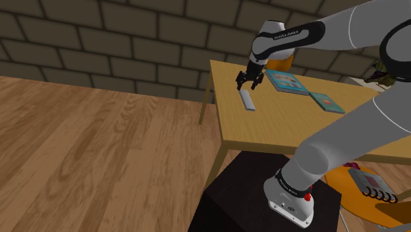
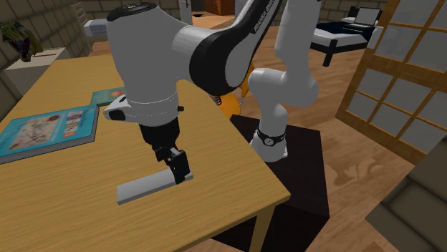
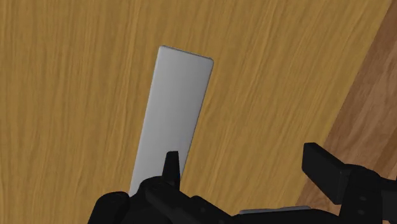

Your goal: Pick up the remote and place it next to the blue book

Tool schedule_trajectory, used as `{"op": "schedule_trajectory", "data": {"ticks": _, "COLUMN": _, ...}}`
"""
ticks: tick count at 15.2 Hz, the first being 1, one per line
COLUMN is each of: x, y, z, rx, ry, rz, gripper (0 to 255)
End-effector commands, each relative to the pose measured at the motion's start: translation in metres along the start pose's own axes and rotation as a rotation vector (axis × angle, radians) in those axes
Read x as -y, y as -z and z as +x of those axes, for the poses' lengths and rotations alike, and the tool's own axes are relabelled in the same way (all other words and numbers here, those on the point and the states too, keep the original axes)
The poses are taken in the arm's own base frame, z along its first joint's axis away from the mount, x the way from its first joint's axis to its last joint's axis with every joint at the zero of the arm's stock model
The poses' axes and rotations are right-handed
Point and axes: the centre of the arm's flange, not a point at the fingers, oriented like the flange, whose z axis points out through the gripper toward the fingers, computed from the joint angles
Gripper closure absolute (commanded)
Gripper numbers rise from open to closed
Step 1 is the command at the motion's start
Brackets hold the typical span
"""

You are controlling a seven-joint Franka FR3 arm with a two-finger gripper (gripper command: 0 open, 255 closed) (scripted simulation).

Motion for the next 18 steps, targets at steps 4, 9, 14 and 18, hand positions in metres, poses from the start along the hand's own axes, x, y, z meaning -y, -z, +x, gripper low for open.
{"op": "schedule_trajectory", "data": {"ticks": 4, "x": -0.045, "y": -0.037, "z": 0.026, "rx": 0.014, "ry": -0.091, "rz": -0.019, "gripper": 0}}
{"op": "schedule_trajectory", "data": {"ticks": 9, "x": -0.062, "y": -0.066, "z": 0.035, "rx": 0.019, "ry": -0.123, "rz": -0.025, "gripper": 0}}
{"op": "schedule_trajectory", "data": {"ticks": 14, "x": -0.063, "y": -0.09, "z": 0.034, "rx": 0.019, "ry": -0.123, "rz": -0.025, "gripper": 0}}
{"op": "schedule_trajectory", "data": {"ticks": 18, "x": -0.063, "y": -0.09, "z": 0.034, "rx": 0.019, "ry": -0.123, "rz": -0.025, "gripper": 0}}
